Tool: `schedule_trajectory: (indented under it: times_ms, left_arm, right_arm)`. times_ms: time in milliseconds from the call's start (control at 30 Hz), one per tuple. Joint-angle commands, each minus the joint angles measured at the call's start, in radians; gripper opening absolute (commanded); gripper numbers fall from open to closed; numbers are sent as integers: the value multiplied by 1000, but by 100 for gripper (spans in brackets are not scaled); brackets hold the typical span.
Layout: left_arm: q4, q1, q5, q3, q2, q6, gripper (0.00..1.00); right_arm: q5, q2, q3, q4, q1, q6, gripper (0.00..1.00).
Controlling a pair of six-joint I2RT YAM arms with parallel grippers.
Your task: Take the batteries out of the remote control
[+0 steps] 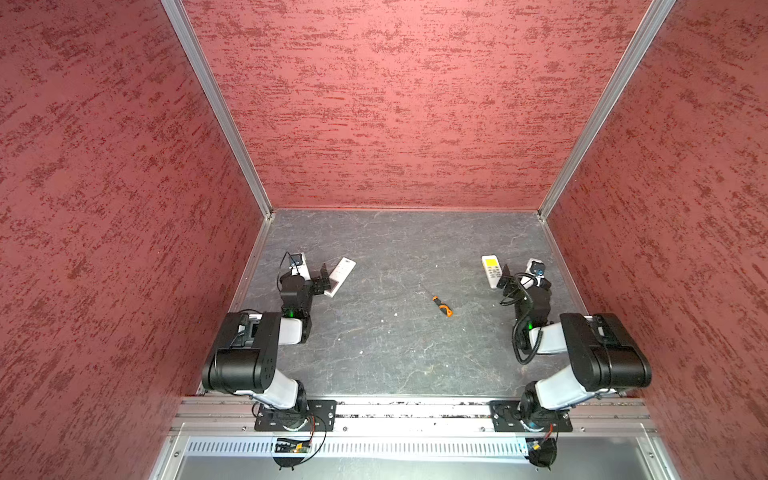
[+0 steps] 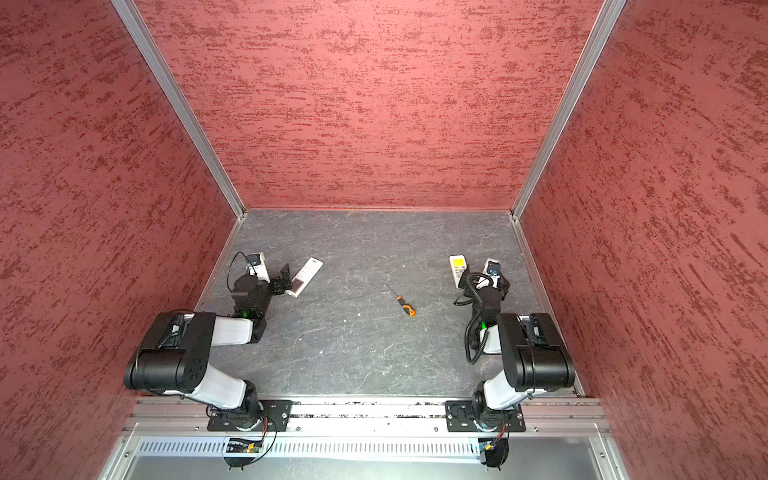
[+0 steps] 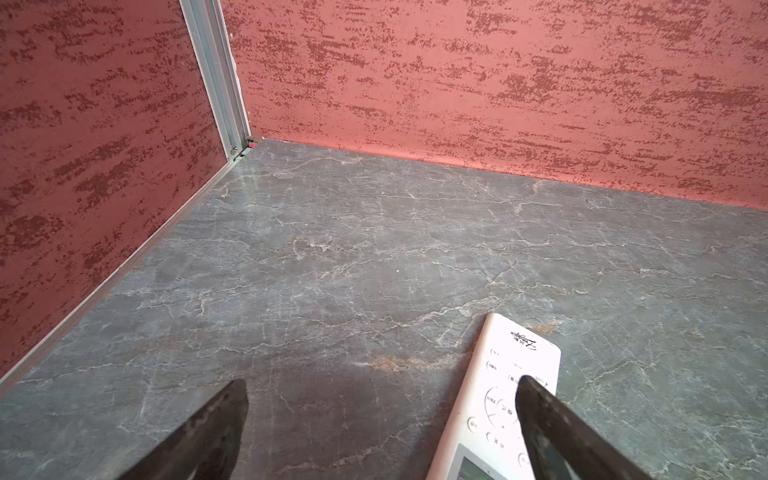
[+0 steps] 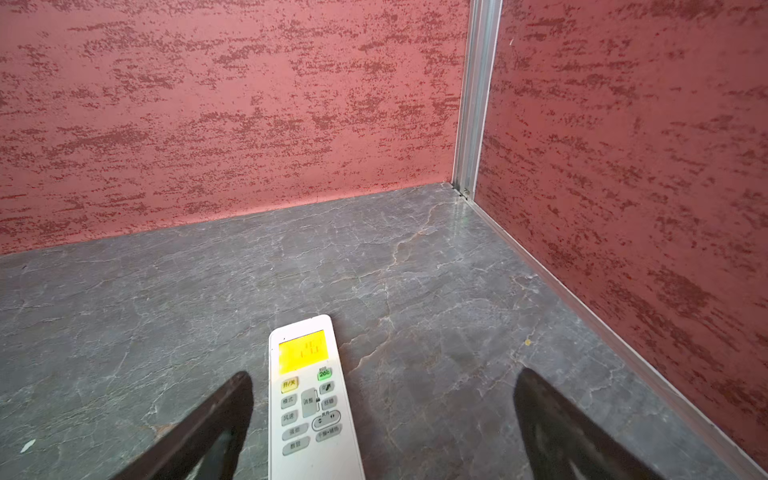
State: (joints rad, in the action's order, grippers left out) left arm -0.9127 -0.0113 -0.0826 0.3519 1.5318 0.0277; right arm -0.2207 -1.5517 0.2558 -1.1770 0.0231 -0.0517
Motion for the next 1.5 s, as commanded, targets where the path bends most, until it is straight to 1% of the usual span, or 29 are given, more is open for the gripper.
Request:
schedule_trajectory:
  times_ms: [0,1300,1333,1400,1467]
  left_arm:
    - [0,-1,10,18,4,-15,100]
    - [-9,-1,13,12,-5,-18,99]
    - [3,1,13,10,-27,-21,99]
    - [108,10,-28,33,-102,-16,100]
    - [328,20,-113,101,-211,11,99]
  right_arm:
    - [13,-1,11,-19,-3,10,99]
    - [18,1,11,-15,-2,7,99]
    - [10,7,11,-13,-3,8,99]
    - [-6,63,31,72,-2,0,99]
    - [-17,175,105,285,-2,0,99]
